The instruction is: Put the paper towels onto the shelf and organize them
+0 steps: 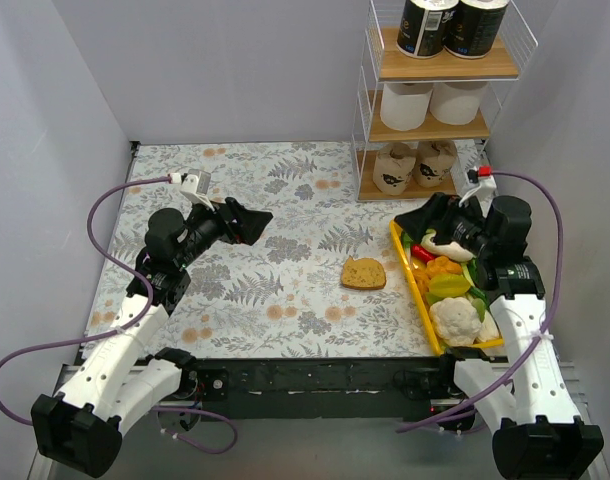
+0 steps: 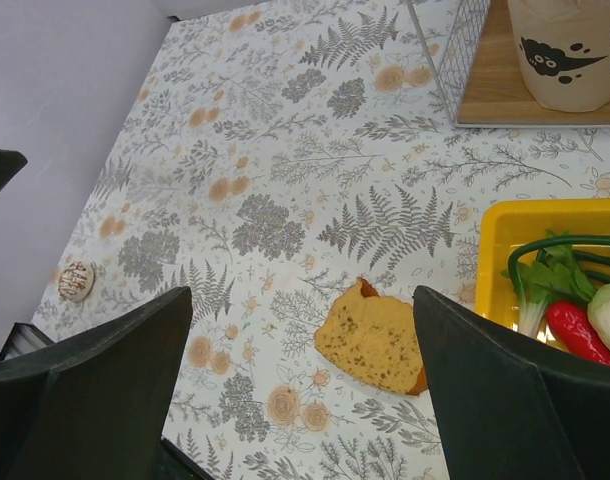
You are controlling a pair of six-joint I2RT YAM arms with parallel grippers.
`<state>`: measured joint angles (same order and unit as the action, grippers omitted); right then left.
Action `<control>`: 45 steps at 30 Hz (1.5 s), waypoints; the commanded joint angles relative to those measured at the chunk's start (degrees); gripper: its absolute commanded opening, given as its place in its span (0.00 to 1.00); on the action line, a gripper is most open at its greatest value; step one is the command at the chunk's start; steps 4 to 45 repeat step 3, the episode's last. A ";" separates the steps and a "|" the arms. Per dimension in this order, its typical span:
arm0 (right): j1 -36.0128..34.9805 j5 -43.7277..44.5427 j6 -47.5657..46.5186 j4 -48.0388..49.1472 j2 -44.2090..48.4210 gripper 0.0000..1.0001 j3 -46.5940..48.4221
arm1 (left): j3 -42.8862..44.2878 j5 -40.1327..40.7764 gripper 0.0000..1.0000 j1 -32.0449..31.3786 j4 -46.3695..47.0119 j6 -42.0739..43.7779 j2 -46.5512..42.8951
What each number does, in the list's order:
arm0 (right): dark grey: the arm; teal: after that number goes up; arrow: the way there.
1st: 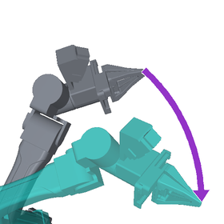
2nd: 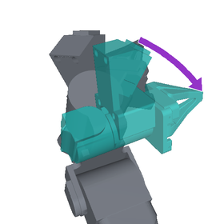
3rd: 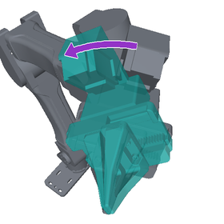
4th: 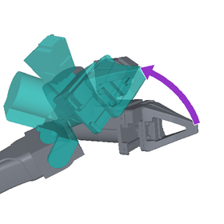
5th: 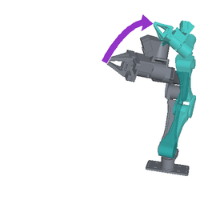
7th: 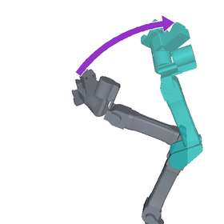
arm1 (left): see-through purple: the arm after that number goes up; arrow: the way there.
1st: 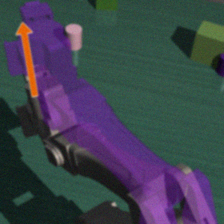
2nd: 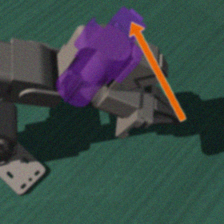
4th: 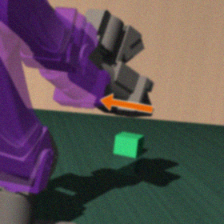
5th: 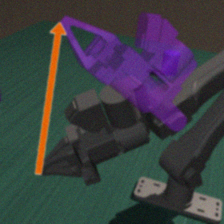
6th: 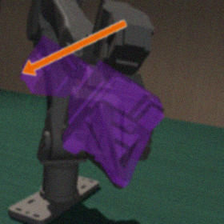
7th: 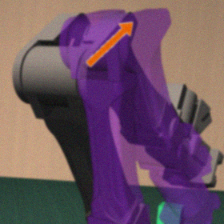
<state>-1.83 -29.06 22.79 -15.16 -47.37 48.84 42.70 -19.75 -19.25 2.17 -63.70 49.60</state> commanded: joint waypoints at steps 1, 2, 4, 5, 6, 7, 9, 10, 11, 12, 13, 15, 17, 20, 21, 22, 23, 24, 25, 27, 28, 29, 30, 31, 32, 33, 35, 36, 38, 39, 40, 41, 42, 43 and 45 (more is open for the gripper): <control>-0.46 -1.70 0.33 3.73 0.18 0.98 -0.41 | -0.25 -0.38 0.98 -0.09 0.55 0.69 -0.91; -0.46 -1.53 0.24 3.82 0.26 0.98 -0.50 | -0.25 -0.47 0.98 -0.09 0.55 0.77 -0.91; -0.46 -1.18 0.24 3.82 0.44 0.99 -0.50 | -0.25 -0.38 0.98 -0.09 0.55 0.77 -0.83; -0.46 -1.18 0.24 3.82 0.44 0.99 -0.50 | -0.25 -0.38 0.98 -0.09 0.55 0.77 -0.83; -0.46 -1.18 0.24 3.82 0.44 0.99 -0.50 | -0.25 -0.38 0.98 -0.09 0.55 0.77 -0.83; -0.46 -1.18 0.24 3.82 0.44 0.99 -0.50 | -0.25 -0.38 0.98 -0.09 0.55 0.77 -0.83; -0.46 -1.18 0.24 3.82 0.44 0.99 -0.50 | -0.25 -0.38 0.98 -0.09 0.55 0.77 -0.83; -0.46 -1.18 0.24 3.82 0.44 0.99 -0.50 | -0.25 -0.38 0.98 -0.09 0.55 0.77 -0.83; -0.46 -1.18 0.24 3.82 0.44 0.99 -0.50 | -0.25 -0.38 0.98 -0.09 0.55 0.77 -0.83; -0.46 -1.18 0.24 3.82 0.44 0.99 -0.50 | -0.25 -0.38 0.98 -0.09 0.55 0.77 -0.83; -0.46 -1.18 0.24 3.82 0.44 0.99 -0.50 | -0.25 -0.38 0.98 -0.09 0.55 0.77 -0.83; -0.46 -1.18 0.24 3.82 0.44 0.99 -0.50 | -0.25 -0.38 0.98 -0.09 0.55 0.77 -0.83; -0.46 -1.18 0.24 3.82 0.44 0.99 -0.50 | -0.25 -0.38 0.98 -0.09 0.55 0.77 -0.83; -0.46 -1.18 0.24 3.82 0.44 0.99 -0.50 | -0.25 -0.38 0.98 -0.09 0.55 0.77 -0.83; -0.46 -1.18 0.24 3.82 0.44 0.99 -0.50 | -0.25 -0.38 0.98 -0.09 0.55 0.77 -0.83; -0.46 -1.18 0.24 3.82 0.44 0.99 -0.50 | -0.25 -0.38 0.98 -0.09 0.55 0.77 -0.83; -0.46 -1.18 0.24 3.82 0.44 0.99 -0.50 | -0.25 -0.38 0.98 -0.09 0.55 0.77 -0.83; -0.46 -1.18 0.24 3.82 0.44 0.99 -0.50 | -0.25 -0.38 0.98 -0.09 0.55 0.77 -0.83; -0.46 -1.18 0.24 3.82 0.44 0.99 -0.50 | -0.25 -0.38 0.98 -0.09 0.55 0.77 -0.83; -0.46 -1.18 0.24 3.82 0.44 0.99 -0.50 | -0.25 -0.38 0.98 -0.09 0.55 0.77 -0.83; -0.46 -1.18 0.24 3.82 0.44 0.99 -0.50 | -0.25 -0.38 0.98 -0.09 0.55 0.77 -0.83; -0.46 -1.18 0.24 3.82 0.44 0.99 -0.50 | -0.25 -0.38 0.98 -0.09 0.55 0.77 -0.83; -0.46 -1.18 0.24 3.82 0.44 0.99 -0.50 | -0.25 -0.38 0.98 -0.09 0.55 0.77 -0.83; -0.46 -1.18 0.24 3.82 0.44 0.99 -0.50 | -0.25 -0.38 0.98 -0.09 0.55 0.77 -0.83; -0.46 -1.18 0.24 3.82 0.44 0.99 -0.50 | -0.25 -0.38 0.98 -0.09 0.55 0.77 -0.83; -0.46 -1.18 0.24 3.82 0.44 0.99 -0.50 | -0.25 -0.38 0.98 -0.09 0.55 0.77 -0.83; -0.46 -1.18 0.24 3.82 0.44 0.99 -0.50 | -0.25 -0.38 0.98 -0.09 0.55 0.77 -0.83; -0.46 -1.18 0.24 3.82 0.44 0.99 -0.50 | -0.25 -0.38 0.98 -0.09 0.55 0.77 -0.83; -0.46 -1.18 0.24 3.82 0.44 0.99 -0.50 | -0.25 -0.38 0.98 -0.09 0.55 0.77 -0.83; -0.46 -1.18 0.24 3.82 0.44 0.99 -0.50 | -0.25 -0.38 0.98 -0.09 0.55 0.77 -0.83; -0.46 -1.18 0.24 3.82 0.44 0.99 -0.50 | -0.25 -0.38 0.98 -0.09 0.55 0.77 -0.83; -0.46 -1.18 0.24 3.82 0.44 0.99 -0.50 | -0.25 -0.38 0.98 -0.09 0.55 0.77 -0.83; -0.46 -1.18 0.24 3.82 0.44 0.99 -0.50 | -0.25 -0.38 0.98 -0.09 0.55 0.77 -0.83; -0.46 -1.18 0.24 3.82 0.44 0.99 -0.50 | -0.25 -0.38 0.98 -0.09 0.55 0.77 -0.83; -0.46 -1.18 0.24 3.82 0.44 0.99 -0.50 | -0.25 -0.38 0.98 -0.09 0.55 0.77 -0.83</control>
